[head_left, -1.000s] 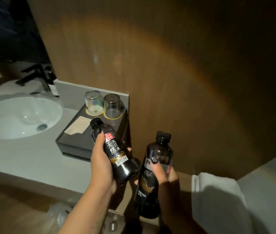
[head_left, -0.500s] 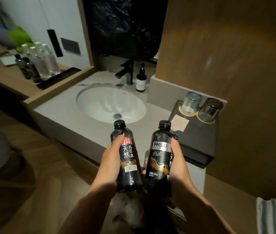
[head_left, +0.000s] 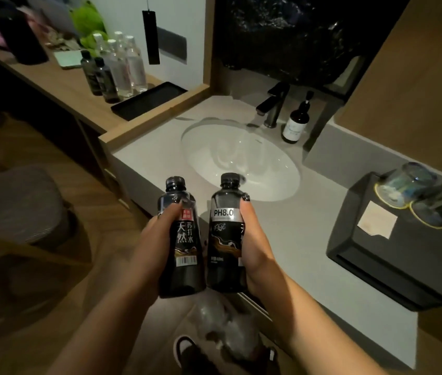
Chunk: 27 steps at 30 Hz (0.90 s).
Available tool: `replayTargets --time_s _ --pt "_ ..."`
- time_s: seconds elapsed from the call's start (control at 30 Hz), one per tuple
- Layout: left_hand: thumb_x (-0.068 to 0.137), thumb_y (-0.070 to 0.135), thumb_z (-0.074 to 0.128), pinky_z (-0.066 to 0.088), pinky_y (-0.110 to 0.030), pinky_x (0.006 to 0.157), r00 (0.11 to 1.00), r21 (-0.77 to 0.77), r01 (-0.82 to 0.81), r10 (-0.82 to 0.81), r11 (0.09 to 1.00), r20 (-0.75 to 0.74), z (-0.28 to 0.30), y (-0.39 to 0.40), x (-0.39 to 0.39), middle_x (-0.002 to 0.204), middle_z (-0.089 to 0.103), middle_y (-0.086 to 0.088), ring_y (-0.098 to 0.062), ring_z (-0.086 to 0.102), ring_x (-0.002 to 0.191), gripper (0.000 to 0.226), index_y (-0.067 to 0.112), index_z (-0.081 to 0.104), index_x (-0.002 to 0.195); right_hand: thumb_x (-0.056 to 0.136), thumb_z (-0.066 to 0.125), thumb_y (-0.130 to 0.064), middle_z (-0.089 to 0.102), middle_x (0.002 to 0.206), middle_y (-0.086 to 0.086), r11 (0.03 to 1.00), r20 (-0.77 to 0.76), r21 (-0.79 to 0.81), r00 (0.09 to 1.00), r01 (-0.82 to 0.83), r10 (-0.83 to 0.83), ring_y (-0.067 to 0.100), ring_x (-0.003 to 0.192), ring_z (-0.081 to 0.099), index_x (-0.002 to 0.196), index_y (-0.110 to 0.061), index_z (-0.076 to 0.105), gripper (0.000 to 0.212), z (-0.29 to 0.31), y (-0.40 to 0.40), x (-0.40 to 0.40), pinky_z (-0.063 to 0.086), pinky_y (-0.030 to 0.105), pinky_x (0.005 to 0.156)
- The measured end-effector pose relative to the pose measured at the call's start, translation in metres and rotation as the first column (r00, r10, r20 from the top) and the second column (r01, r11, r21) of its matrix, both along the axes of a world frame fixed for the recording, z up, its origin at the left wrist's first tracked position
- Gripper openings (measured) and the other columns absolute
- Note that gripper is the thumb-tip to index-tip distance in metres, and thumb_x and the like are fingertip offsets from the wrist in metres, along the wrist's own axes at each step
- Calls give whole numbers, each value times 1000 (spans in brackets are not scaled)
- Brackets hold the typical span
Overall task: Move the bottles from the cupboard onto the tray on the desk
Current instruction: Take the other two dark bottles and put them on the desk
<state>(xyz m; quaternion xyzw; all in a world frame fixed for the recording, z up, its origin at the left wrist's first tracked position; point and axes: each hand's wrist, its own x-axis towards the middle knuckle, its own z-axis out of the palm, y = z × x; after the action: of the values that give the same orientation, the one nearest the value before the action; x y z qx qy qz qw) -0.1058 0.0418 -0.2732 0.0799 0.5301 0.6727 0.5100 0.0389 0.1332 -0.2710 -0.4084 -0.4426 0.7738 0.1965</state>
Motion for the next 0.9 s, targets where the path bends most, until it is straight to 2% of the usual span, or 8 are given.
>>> replayTargets --time_s 0.07,0.17,0.27,0.4,0.53,0.67,0.8,0.9 --pt "95 27 50 49 -34 65 999 -106 -50 50 993 -3 -1 9 -10 62 70 -6 -18 68 55 23 7 60 99 74 52 -78 69 94 13 999 -23 12 999 -36 36 29 88 63 98 -15 69 69 -2 7 -22 47 48 85" --pt "92 33 52 48 -38 70 998 -116 -65 65 991 -11 -2 27 -40 65 71 -8 -21 70 58 29 7 60 102 88 48 -64 64 94 17 999 -89 7 995 -53 54 33 90 60 99 -13 65 55 -2 21 -56 44 49 85" --pt "88 35 56 50 -36 64 995 -137 -102 102 985 -8 7 45 -75 64 70 -10 -22 69 55 34 5 60 104 81 53 -69 67 104 21 1000 -69 1 997 -21 21 37 98 61 106 -11 69 65 -3 39 -92 43 58 98" --pt "63 45 66 52 -37 63 994 -135 -112 113 984 -1 23 58 -111 75 66 -17 -25 69 57 54 4 62 97 75 55 -72 68 89 15 999 -10 -14 999 -45 45 32 86 62 95 -13 71 65 -1 64 -133 47 49 86" --pt "86 49 56 56 -35 55 998 -156 -64 58 986 -40 31 60 -142 88 65 -24 -31 68 66 53 2 57 110 89 44 -66 67 82 15 996 14 -2 996 -84 84 30 78 64 93 -11 67 61 7 83 -178 50 49 83" --pt "89 50 53 56 -36 54 997 -142 -78 79 987 0 38 62 -178 85 65 -24 -31 67 64 59 1 51 123 93 38 -63 67 75 12 990 -17 -39 991 -135 135 28 70 66 100 -11 62 57 9 91 -218 52 46 80" --pt "88 50 53 56 -35 56 996 -154 -92 90 984 -25 37 62 -224 88 66 -20 -29 67 65 54 7 52 121 92 37 -65 70 81 12 988 23 -34 989 -148 149 27 75 68 103 -14 65 58 12 90 -266 55 46 83" --pt "89 49 53 56 -35 56 997 -171 -70 65 983 -33 34 61 -266 91 66 -19 -28 67 67 53 7 54 121 91 37 -65 72 95 17 992 54 5 990 -129 129 32 88 68 100 -17 68 58 13 84 -307 51 51 94"
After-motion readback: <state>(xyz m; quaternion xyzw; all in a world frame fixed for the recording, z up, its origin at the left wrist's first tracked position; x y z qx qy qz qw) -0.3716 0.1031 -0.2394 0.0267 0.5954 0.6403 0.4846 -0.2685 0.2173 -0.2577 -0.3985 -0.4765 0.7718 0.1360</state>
